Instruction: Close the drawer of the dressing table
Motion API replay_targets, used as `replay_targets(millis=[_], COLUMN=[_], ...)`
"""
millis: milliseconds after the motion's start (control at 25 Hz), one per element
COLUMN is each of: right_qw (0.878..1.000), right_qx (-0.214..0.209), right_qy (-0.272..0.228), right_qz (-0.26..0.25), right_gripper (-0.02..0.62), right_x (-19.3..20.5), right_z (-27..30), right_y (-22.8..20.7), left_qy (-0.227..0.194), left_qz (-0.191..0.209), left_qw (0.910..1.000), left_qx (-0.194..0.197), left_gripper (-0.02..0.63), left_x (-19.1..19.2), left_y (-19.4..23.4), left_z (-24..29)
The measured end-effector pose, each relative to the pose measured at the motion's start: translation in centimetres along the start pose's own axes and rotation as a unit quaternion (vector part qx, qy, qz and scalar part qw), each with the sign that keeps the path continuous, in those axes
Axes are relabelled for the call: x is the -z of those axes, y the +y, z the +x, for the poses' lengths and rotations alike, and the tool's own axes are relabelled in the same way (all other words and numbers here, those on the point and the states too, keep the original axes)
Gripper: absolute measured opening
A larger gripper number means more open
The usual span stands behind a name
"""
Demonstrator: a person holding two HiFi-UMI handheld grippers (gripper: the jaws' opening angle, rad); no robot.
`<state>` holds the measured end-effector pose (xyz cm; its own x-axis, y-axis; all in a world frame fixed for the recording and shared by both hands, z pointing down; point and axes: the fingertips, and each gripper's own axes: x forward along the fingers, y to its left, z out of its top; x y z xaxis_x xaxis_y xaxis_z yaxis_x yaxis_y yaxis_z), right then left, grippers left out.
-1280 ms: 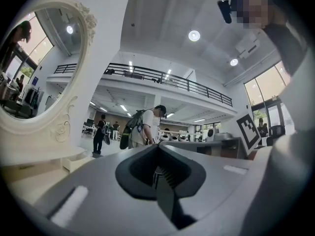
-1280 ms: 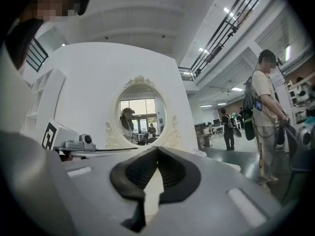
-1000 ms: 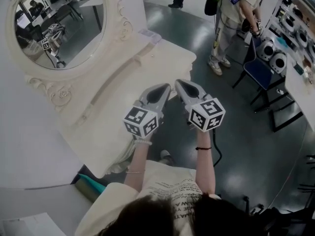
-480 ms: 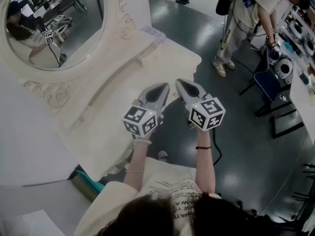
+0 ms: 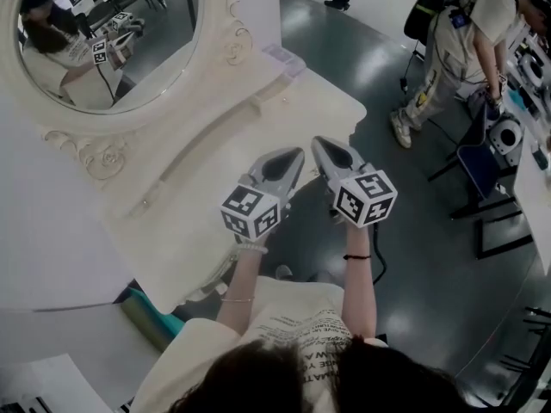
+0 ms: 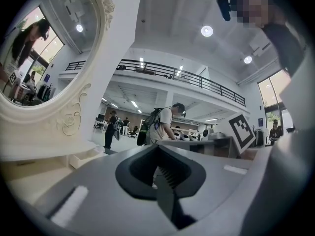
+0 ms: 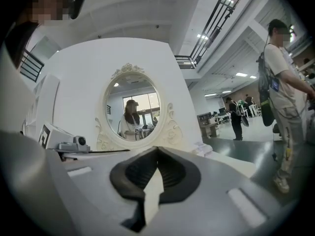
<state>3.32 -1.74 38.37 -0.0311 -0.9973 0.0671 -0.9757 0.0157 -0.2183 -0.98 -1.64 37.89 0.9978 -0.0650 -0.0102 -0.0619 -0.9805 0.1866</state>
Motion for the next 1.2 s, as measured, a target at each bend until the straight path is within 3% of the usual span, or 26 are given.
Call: replay_targets(millis=[480,1200], right_qw=[0.999,0.988], right_qx=[-0.043,-0.141], right_qy=[0.022,0.068], right_qz=[-0.002,-0.002], right_gripper=[0.003,0.003], right_x=[0.1,-0.3], right_z=[3.3,9.6], right_y=[-0.2,-6.4], left_qy=[-0.012,-0.022], left_qz=[-0.012,-0.029], left_qw=[0.9977,0.9859], left_qx=[-0.066,-0.163], left_gripper=[-0.002,-0.002], left_x=[-0.4,-0.2], left_y=[3.3,8.1], left_z=[-0.8,5.8])
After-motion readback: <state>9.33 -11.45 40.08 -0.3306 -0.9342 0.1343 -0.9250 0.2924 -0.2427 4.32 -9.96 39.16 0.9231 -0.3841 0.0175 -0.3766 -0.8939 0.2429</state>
